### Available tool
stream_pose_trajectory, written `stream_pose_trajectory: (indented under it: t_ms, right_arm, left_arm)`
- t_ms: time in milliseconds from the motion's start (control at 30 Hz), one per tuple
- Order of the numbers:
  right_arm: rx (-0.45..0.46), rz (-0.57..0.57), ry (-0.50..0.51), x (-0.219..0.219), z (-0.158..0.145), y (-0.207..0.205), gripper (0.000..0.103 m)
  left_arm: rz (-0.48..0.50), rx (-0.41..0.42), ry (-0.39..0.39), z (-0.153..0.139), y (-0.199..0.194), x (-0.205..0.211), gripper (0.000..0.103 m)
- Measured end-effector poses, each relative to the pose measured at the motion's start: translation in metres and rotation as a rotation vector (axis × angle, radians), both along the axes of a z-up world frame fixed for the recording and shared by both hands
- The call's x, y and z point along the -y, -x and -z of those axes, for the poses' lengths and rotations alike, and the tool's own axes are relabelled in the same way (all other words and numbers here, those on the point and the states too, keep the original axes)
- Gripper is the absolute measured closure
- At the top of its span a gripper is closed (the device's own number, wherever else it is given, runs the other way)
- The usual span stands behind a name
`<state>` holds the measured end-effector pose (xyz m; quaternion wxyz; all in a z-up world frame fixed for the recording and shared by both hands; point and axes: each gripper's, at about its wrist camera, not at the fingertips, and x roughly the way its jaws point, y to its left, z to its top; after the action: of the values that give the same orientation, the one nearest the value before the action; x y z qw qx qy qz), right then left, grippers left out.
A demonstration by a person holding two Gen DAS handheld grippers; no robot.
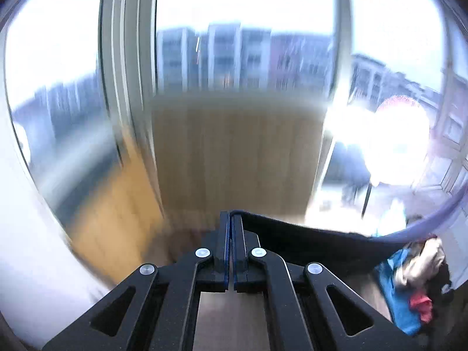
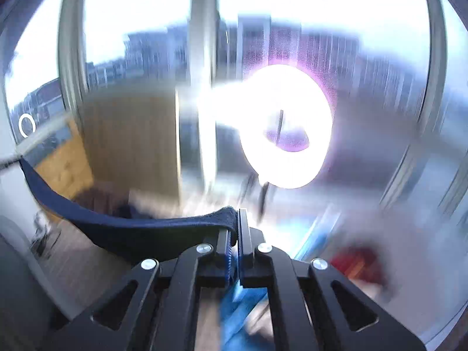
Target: Fold clothes
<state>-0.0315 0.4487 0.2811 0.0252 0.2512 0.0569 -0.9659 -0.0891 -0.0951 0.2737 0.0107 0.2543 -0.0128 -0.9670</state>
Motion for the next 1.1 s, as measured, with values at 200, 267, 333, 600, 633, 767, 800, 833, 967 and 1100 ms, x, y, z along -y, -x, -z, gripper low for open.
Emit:
stream_pose_trajectory:
  t_ms: [200,267,333,600,633,767,800,833,967,1100]
  right_arm:
    - [-0.108,0.024,-0.157,0.010,-0.055,-0.085,0.100]
    - [-0.070,0.011,-0.167,0.009,-0.033,-0.103,0.100]
    - [-0.007,-0.004,-0.152,0.006,0.011,-0.121,0.100]
    - [0.381,0.026,0.045,-0.010,0.271,-0.179,0.100]
    - [0.435,0.043,0.075,-0.011,0.304,-0.183,0.100]
    - [0.581,0.085,0.093,-0.015,0.394,-0.201,0.100]
    - [0.610,0.088,0.106,-0.015,0.409,-0.204,0.100]
    - [0.632,0.092,0.102,-0.015,0.421,-0.207,0.100]
    - [0.663,0.099,0.061,-0.013,0.442,-0.212,0.100]
    - [0.715,0.075,0.016,-0.012,0.448,-0.202,0.100]
  left_arm:
    - [-0.001,-0.114,0.146,-0.061,-0.100,-0.005,0.103]
    - [0.008,-0.069,0.164,-0.035,-0.121,-0.006,0.103]
    - [0.029,-0.006,0.180,0.003,-0.142,-0.010,0.103]
    - [0.143,0.434,0.055,0.248,-0.193,-0.027,0.103]
    - [0.146,0.491,0.021,0.280,-0.195,-0.026,0.103]
    - [0.144,0.658,-0.072,0.380,-0.198,-0.022,0.103]
    - [0.140,0.677,-0.086,0.393,-0.199,-0.020,0.103]
    - [0.136,0.681,-0.087,0.396,-0.199,-0.019,0.103]
    - [0.120,0.695,-0.088,0.410,-0.199,-0.014,0.103]
    - [0.120,0.710,-0.085,0.414,-0.201,-0.014,0.103]
